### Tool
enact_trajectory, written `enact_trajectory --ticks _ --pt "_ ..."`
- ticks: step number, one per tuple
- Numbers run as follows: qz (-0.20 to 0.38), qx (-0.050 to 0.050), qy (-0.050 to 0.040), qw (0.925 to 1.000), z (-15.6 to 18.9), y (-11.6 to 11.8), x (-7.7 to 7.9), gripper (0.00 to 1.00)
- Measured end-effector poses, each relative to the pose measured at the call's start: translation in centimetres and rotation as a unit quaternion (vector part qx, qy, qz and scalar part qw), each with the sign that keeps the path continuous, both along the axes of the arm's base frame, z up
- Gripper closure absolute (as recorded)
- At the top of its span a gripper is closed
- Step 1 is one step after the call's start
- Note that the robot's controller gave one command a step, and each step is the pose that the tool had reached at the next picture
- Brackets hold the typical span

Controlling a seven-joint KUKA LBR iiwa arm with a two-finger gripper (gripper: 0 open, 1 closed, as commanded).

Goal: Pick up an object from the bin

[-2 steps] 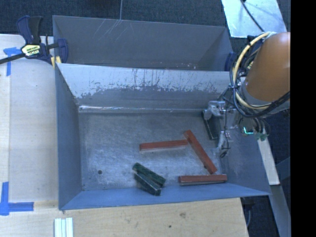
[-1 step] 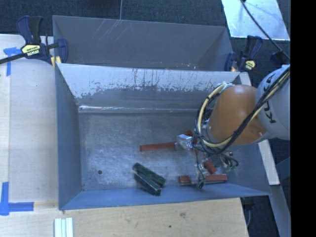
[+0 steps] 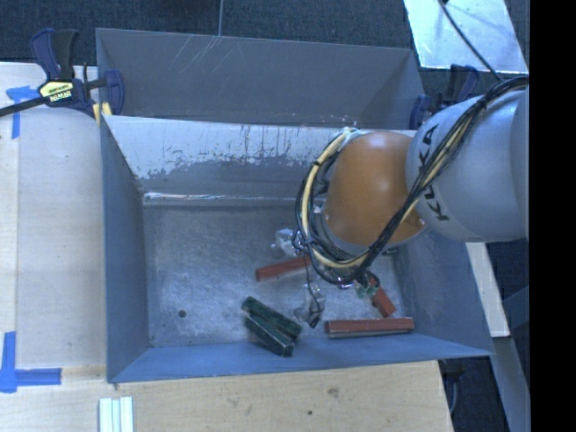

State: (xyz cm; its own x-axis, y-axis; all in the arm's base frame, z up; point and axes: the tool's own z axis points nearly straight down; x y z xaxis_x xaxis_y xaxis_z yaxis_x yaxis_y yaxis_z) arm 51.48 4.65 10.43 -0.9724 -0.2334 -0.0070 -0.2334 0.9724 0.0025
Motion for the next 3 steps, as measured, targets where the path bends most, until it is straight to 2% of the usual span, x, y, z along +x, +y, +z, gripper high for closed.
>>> enact_trajectory --ticks 1,2,3 --pt "-0.048 -0.004 0.0009 0.9989 -3.5 -9.2 3.1 0.0" --pt "-0.043 -0.002 -0.0004 0.9991 -3.3 -8.6 3.2 1.0" --pt "-0.052 -0.002 -0.0021 0.9987 13.2 -8.5 0.8 1.0"
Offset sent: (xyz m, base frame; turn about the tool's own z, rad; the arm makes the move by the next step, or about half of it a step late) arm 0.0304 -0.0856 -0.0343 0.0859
